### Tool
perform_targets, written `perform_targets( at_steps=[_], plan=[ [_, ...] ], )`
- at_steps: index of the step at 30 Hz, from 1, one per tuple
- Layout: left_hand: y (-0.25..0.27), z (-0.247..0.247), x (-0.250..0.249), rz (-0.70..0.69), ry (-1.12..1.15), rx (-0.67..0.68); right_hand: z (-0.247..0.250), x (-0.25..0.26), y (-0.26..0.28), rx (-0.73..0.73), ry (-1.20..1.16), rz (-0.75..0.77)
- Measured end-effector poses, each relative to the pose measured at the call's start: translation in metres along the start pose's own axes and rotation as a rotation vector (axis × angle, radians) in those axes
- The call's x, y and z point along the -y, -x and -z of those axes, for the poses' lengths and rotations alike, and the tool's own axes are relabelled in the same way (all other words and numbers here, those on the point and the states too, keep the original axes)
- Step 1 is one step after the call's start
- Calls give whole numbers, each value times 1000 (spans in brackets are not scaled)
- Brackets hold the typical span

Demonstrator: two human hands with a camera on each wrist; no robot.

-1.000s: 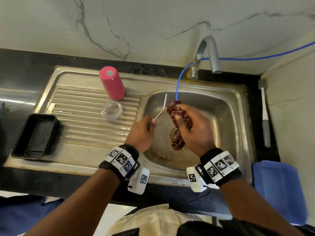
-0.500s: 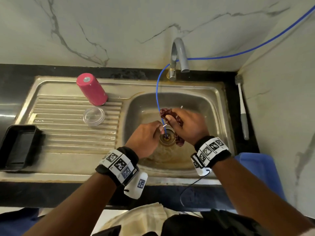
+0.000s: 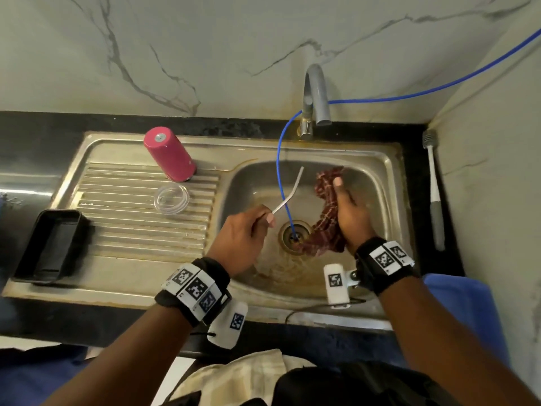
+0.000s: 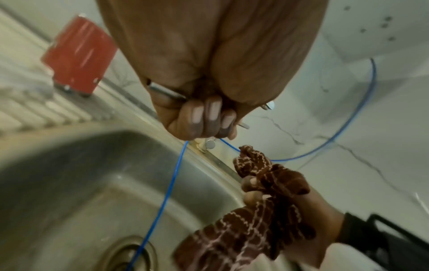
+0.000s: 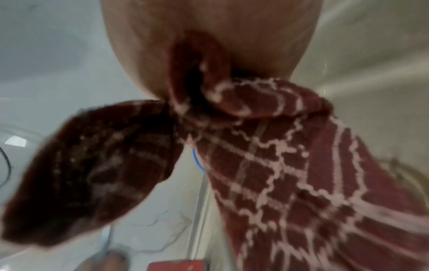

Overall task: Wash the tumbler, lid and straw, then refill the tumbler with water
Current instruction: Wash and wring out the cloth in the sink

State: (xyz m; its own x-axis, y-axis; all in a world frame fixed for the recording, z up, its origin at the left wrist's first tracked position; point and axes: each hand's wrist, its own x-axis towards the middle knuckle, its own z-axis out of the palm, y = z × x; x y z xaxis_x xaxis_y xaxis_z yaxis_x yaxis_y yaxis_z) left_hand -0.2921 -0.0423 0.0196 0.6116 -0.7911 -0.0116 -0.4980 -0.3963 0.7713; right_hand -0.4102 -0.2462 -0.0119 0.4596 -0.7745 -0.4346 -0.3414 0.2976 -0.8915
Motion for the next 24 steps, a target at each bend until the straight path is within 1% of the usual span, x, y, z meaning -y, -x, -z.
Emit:
perform_targets(
  at_steps=[2, 4, 7, 9, 10, 12, 15, 19, 21, 22, 24],
  plan=[
    [-6, -6, -4, 33, 46, 20, -16, -7, 6, 134, -192, -102],
    [-13, -11, -13, 29, 44, 47, -30, -8, 12, 307, -389, -195],
    [-28, -10, -26, 18, 21, 74, -36, 1, 15, 527, -638, -349],
    [-38, -5, -33, -35, 5, 120, -31, 14, 16, 678, -764, -393],
    [-42, -2, -34, -52, 3, 161, -29, 21, 17, 718, -809, -389],
    [-46, 0, -36, -55, 36, 247, -23, 27, 18, 741, -855, -358],
    [-45, 4, -35, -52, 100, 318, -13, 31, 20, 718, -782, -296],
    [-41, 4, -32, -23, 136, 384, 1, 26, 17, 532, -640, -289],
    [-38, 0, -24, -23, 99, 387, 11, 25, 12, 536, -571, -261],
    [-37, -3, -15, -13, 52, 370, 18, 24, 10, 560, -578, -235],
    [-36, -2, 11, 81, -43, 268, 39, 29, 2, 632, -679, -163]
  ],
)
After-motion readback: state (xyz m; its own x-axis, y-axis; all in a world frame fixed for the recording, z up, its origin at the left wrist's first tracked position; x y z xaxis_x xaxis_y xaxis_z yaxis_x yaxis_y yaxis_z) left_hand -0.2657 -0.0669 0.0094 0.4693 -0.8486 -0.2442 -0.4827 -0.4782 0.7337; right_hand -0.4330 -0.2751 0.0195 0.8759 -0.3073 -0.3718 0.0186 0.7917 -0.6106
